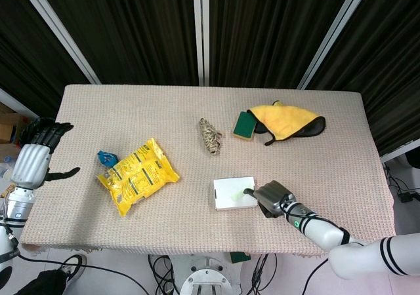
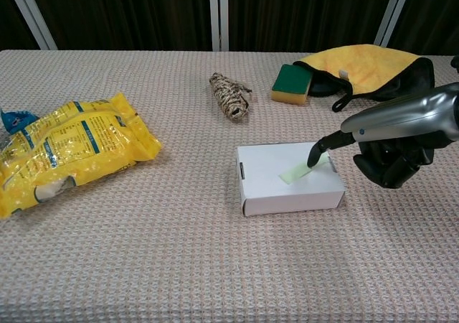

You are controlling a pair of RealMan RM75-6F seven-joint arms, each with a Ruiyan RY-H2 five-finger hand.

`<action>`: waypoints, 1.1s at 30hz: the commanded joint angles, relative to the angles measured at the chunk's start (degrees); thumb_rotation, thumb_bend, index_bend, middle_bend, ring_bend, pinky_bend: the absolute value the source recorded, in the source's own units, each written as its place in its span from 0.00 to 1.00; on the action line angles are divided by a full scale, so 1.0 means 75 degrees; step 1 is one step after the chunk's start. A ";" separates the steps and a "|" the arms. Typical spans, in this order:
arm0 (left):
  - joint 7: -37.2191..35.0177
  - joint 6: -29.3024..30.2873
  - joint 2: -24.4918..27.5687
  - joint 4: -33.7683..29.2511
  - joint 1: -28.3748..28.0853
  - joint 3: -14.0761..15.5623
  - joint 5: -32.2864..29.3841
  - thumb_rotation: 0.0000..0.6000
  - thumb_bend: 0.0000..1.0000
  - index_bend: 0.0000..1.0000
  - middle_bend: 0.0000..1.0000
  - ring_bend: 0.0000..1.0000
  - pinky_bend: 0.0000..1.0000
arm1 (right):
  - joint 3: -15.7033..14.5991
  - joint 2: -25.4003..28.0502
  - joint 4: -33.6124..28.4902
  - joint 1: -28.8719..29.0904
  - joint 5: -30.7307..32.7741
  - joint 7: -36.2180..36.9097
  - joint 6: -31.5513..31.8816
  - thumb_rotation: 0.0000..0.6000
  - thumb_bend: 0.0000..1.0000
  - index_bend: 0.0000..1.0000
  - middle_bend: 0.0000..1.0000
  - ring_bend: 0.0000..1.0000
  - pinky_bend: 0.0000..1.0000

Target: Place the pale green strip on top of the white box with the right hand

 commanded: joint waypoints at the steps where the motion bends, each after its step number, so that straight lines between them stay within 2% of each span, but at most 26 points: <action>1: 0.0015 0.0002 0.0007 -0.0020 -0.0002 -0.0002 0.0001 1.00 0.00 0.15 0.13 0.09 0.17 | 0.0009 0.0091 -0.0056 -0.0064 -0.0059 0.0050 0.0065 1.00 1.00 0.15 1.00 0.95 0.72; 7: 0.0117 0.0019 0.0042 -0.0121 -0.0002 0.0000 0.0018 1.00 0.00 0.15 0.13 0.09 0.17 | 0.0145 0.0433 -0.0279 -0.0457 -0.0657 0.0367 0.0374 1.00 1.00 0.16 1.00 0.95 0.72; 10: 0.0186 0.0051 0.0076 -0.0197 0.0013 0.0000 0.0025 1.00 0.00 0.14 0.13 0.09 0.17 | 0.0214 0.0631 -0.0381 -0.0910 -0.1270 0.0599 0.0877 1.00 1.00 0.17 1.00 0.95 0.72; 13: 0.0284 0.0092 0.0130 -0.0281 0.0042 0.0008 0.0032 1.00 0.00 0.14 0.13 0.09 0.17 | 0.0228 0.0718 -0.0306 -0.1700 -0.2220 0.0784 0.1985 1.00 0.97 0.20 1.00 0.94 0.72; 16: 0.0454 0.0185 0.0195 -0.0376 0.0116 0.0035 0.0044 1.00 0.00 0.15 0.13 0.09 0.17 | 0.0235 0.0546 0.0199 -0.2818 -0.3428 0.1016 0.3668 1.00 0.93 0.24 1.00 0.91 0.71; 18: 0.0549 0.0231 0.0236 -0.0433 0.0181 0.0068 0.0034 1.00 0.00 0.15 0.13 0.09 0.17 | 0.0266 0.0428 0.0603 -0.3396 -0.3925 0.1248 0.4496 1.00 0.90 0.26 0.97 0.86 0.69; 20: 0.0669 0.0291 0.0278 -0.0488 0.0273 0.0117 0.0019 1.00 0.00 0.15 0.13 0.09 0.17 | 0.0355 0.0296 0.1146 -0.3985 -0.4336 0.1623 0.5301 1.00 0.83 0.27 0.87 0.77 0.63; 23: 0.0865 0.0431 0.0306 -0.0547 0.0450 0.0209 0.0002 1.00 0.00 0.14 0.13 0.10 0.17 | 0.0479 0.0179 0.1850 -0.4661 -0.4523 0.2013 0.6050 1.00 0.60 0.25 0.52 0.40 0.34; 25: 0.0997 0.0558 0.0293 -0.0564 0.0572 0.0272 0.0023 1.00 0.00 0.14 0.13 0.09 0.17 | 0.0535 0.0177 0.2107 -0.4984 -0.4348 0.1937 0.6271 1.00 0.38 0.10 0.16 0.08 0.09; 27: 0.1220 0.0771 0.0238 -0.0540 0.0733 0.0341 0.0069 1.00 0.00 0.14 0.13 0.09 0.17 | 0.0696 0.0082 0.2435 -0.5317 -0.4233 0.1819 0.6627 0.99 0.25 0.01 0.02 0.00 0.00; 28: 0.1328 0.0886 0.0207 -0.0518 0.0810 0.0371 0.0103 1.00 0.00 0.14 0.13 0.08 0.17 | 0.0764 -0.0021 0.2653 -0.5465 -0.4278 0.1825 0.6823 0.95 0.20 0.00 0.00 0.00 0.00; 29: 0.1459 0.1029 0.0174 -0.0501 0.0916 0.0421 0.0146 1.00 0.00 0.14 0.13 0.08 0.17 | 0.0826 -0.0167 0.2939 -0.5669 -0.4315 0.1856 0.7033 0.92 0.19 0.00 0.00 0.00 0.00; 30: 0.1530 0.1114 0.0161 -0.0508 0.0983 0.0452 0.0175 1.00 0.00 0.14 0.13 0.07 0.17 | 0.0864 -0.0258 0.3105 -0.5811 -0.4302 0.1905 0.7126 0.86 0.18 0.00 0.00 0.00 0.00; 33: 0.1709 0.1285 0.0226 -0.0633 0.1209 0.0605 0.0243 1.00 0.00 0.14 0.13 0.07 0.16 | 0.0974 -0.0374 0.3397 -0.6171 -0.4124 0.2174 0.7100 0.72 0.18 0.00 0.00 0.00 0.00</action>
